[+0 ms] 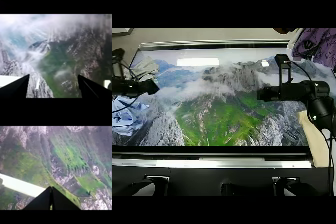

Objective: Fold the clothes and pants, and hang the long-sleeved shirts on hangers.

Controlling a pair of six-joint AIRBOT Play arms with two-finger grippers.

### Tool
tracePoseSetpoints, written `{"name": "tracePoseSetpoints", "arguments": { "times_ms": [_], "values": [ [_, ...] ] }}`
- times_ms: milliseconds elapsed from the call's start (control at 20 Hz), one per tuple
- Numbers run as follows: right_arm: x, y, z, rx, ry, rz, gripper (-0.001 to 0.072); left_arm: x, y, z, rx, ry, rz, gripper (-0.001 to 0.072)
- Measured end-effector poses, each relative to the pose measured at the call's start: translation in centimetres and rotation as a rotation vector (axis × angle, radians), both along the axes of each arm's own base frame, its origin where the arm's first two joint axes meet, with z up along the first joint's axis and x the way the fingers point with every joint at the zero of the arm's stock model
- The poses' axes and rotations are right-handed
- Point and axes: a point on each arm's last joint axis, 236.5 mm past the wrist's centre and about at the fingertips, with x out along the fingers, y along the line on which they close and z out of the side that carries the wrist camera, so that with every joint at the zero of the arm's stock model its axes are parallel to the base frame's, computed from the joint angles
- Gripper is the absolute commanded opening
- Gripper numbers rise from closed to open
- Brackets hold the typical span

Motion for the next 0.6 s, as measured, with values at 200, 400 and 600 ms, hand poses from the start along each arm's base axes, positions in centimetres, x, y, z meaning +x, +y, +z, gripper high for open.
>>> {"name": "tracePoseSetpoints", "arguments": {
  "times_ms": [200,400,600],
  "values": [
    [0.0,0.0,0.0,0.0,0.001,0.001,0.0037,-1.5,10.8,-1.9,-0.001,0.016,0.318,0.072],
    [-0.3,0.0,-0.2,-0.002,0.013,0.003,0.0076,-3.2,18.8,-6.2,-0.011,0.049,0.53,0.072],
    [-0.8,0.0,-0.6,-0.008,0.038,0.01,0.0151,-2.7,22.6,-12.1,-0.024,0.091,0.604,0.072]
  ]
}}
